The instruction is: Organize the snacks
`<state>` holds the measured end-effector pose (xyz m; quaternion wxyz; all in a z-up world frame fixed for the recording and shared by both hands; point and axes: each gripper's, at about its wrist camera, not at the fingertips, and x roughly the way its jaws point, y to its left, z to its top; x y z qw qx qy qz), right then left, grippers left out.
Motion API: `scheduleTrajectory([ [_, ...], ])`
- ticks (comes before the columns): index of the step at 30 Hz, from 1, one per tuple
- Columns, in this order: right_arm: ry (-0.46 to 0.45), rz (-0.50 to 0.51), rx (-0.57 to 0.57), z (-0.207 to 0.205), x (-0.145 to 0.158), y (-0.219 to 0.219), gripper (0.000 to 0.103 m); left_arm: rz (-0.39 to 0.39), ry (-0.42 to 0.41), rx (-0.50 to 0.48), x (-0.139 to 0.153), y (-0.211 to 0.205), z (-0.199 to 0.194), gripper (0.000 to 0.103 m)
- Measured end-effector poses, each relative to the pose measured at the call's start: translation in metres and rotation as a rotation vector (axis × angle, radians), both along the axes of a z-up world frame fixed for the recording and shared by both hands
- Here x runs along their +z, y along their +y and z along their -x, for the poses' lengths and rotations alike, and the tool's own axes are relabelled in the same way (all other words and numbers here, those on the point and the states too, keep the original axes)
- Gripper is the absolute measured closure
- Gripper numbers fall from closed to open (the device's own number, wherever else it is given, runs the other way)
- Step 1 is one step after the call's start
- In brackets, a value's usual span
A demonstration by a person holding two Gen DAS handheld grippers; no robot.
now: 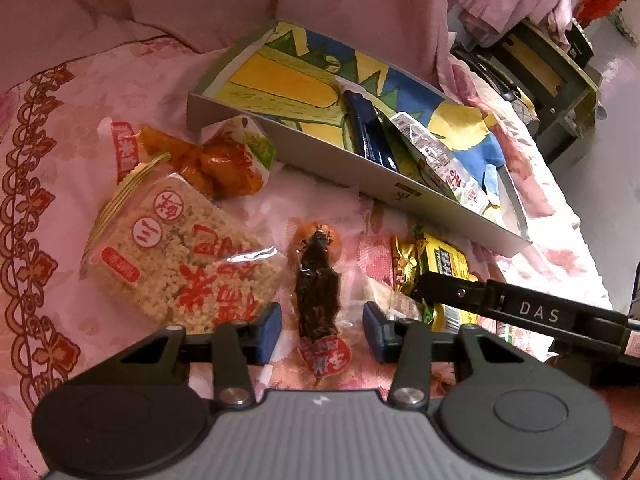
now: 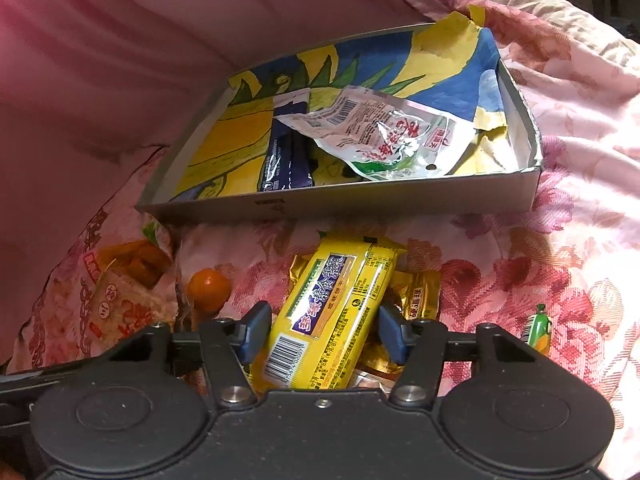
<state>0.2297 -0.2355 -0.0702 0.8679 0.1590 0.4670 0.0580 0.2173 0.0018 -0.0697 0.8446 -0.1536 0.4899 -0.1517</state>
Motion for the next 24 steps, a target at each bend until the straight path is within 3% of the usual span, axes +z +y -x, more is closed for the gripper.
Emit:
scheduleTrajectory([
  [9, 0.002, 0.002, 0.002, 0.001, 0.0, 0.001, 0.044, 0.015, 0.016, 0.008, -0.007, 0.002, -0.006, 0.053],
  [24, -0.004, -0.009, -0.006, 0.001, 0.0, 0.0, 0.045, 0.058, 0.029, 0.031, -0.01, 0.006, -0.01, 0.058],
])
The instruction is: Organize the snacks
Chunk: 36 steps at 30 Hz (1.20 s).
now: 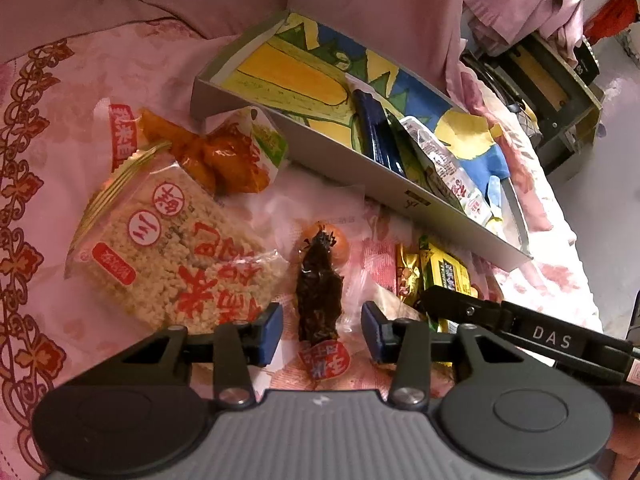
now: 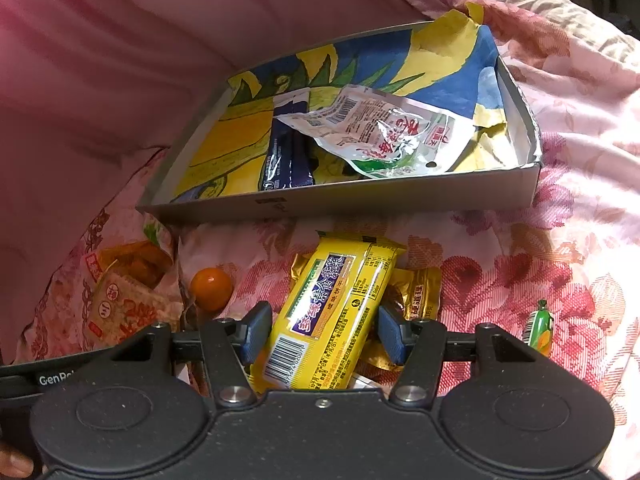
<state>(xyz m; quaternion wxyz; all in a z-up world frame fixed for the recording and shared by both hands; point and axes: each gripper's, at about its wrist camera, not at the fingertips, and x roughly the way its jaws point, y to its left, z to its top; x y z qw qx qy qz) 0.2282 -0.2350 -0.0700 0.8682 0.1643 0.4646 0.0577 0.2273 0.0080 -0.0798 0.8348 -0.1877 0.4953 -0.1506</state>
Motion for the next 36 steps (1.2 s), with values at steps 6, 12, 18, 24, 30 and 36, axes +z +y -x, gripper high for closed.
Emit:
scheduleTrajectory([
  [6, -0.024, 0.027, 0.007, 0.005, 0.005, 0.004, 0.049, 0.003, -0.025, -0.006, 0.008, -0.001, 0.004, 0.07],
  [12, -0.038, 0.038, 0.017, 0.008, 0.007, 0.006, 0.051, 0.003, -0.026, 0.002, 0.009, -0.001, 0.005, 0.07],
  [18, -0.05, 0.039, 0.017, 0.009, 0.01, 0.005, 0.056, 0.002, -0.042, -0.002, 0.012, -0.001, 0.007, 0.07],
  [24, -0.057, 0.046, 0.024, 0.01, 0.011, 0.007, 0.059, 0.007, -0.06, -0.005, 0.016, -0.002, 0.009, 0.07],
  [30, -0.07, 0.05, 0.024, 0.012, 0.015, 0.007, 0.066, 0.015, -0.086, 0.0, 0.022, 0.0, 0.01, 0.07],
  [36, -0.08, 0.047, 0.029, 0.014, 0.019, 0.007, 0.071, 0.021, -0.098, 0.009, 0.024, 0.001, 0.012, 0.07],
])
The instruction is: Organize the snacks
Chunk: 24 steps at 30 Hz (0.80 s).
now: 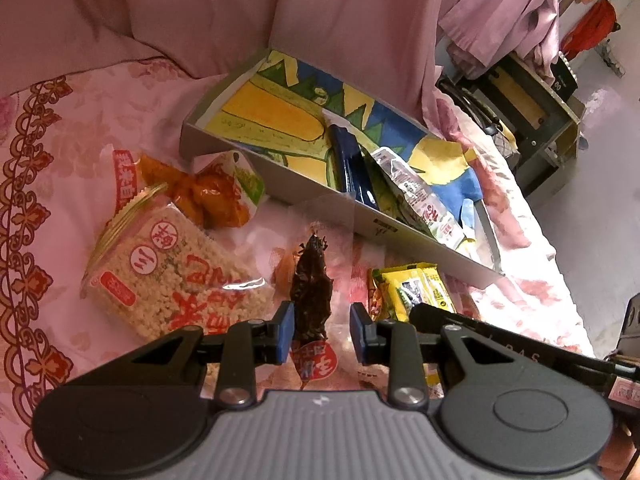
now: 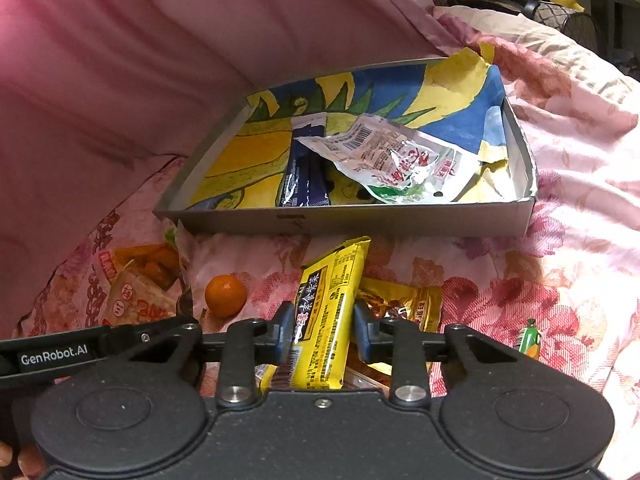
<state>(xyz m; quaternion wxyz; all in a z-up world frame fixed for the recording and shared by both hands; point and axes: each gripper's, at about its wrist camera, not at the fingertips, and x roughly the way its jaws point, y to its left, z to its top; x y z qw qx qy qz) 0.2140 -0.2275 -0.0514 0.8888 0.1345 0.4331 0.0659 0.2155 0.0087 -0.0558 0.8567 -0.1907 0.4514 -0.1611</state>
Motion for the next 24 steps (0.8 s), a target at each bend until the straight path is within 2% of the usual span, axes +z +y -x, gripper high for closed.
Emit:
scheduleTrajectory([
  [10, -0.011, -0.033, -0.011, 0.009, 0.009, -0.005, 0.078, -0.008, -0.046, 0.002, 0.01, 0.0, 0.005, 0.07],
  [12, -0.018, -0.042, -0.013, 0.011, 0.012, -0.006, 0.092, -0.014, -0.065, 0.0, 0.013, -0.001, 0.006, 0.07],
  [24, -0.048, -0.051, -0.018, 0.015, 0.017, -0.009, 0.093, -0.027, -0.099, -0.003, 0.019, -0.001, 0.008, 0.07],
])
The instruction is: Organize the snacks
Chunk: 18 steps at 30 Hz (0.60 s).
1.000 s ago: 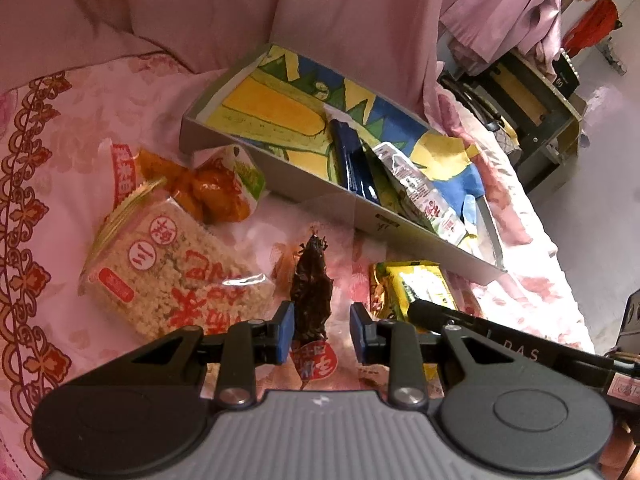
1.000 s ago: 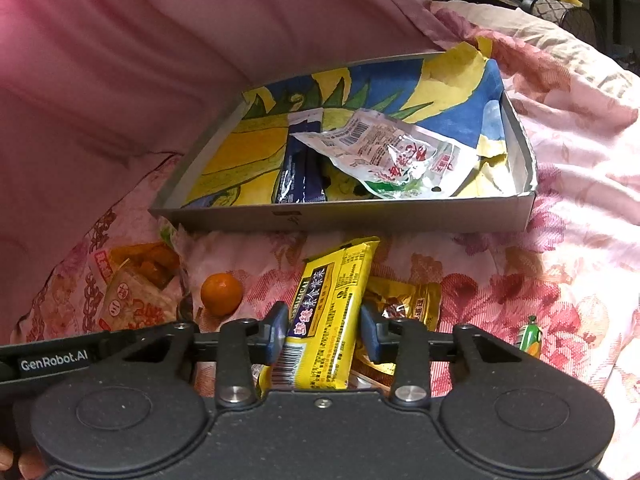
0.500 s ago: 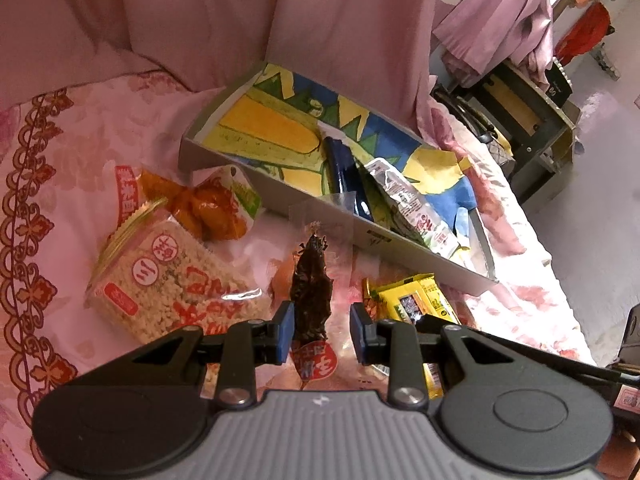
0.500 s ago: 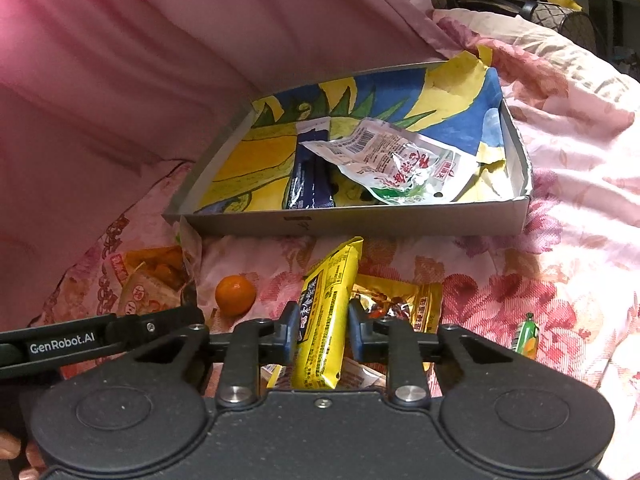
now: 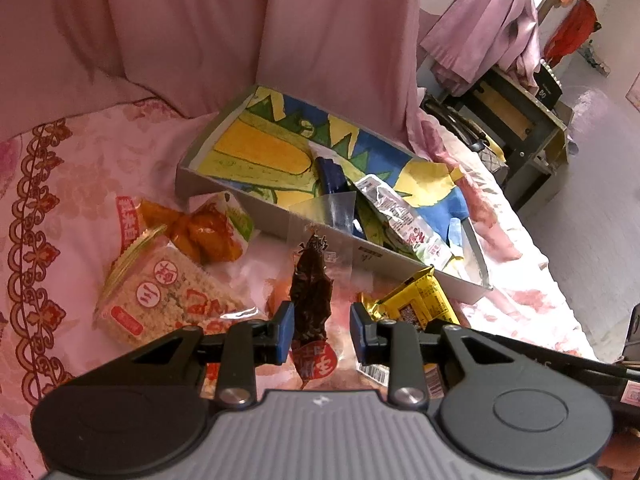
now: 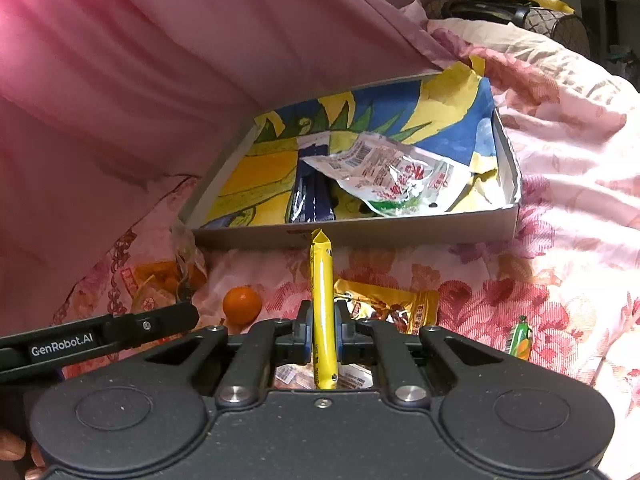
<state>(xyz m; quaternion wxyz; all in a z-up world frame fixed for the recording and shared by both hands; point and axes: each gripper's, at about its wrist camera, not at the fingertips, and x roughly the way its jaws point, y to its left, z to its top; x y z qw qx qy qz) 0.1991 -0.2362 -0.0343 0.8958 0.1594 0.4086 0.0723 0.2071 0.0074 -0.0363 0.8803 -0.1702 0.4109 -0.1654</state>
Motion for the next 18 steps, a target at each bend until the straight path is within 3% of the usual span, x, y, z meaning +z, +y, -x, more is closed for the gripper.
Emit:
scheduleTrajectory([
  [5, -0.045, -0.025, -0.001, 0.001, 0.008, -0.002, 0.093, -0.008, -0.025, -0.001, 0.008, -0.004, -0.005, 0.07],
  [10, -0.151, -0.041, -0.032, -0.013, 0.021, -0.009, 0.092, -0.023, -0.066, 0.008, 0.027, -0.01, -0.024, 0.07],
  [18, -0.329, 0.061, -0.086, -0.046, 0.04, -0.031, 0.092, -0.036, -0.16, 0.016, 0.057, -0.034, -0.091, 0.07],
])
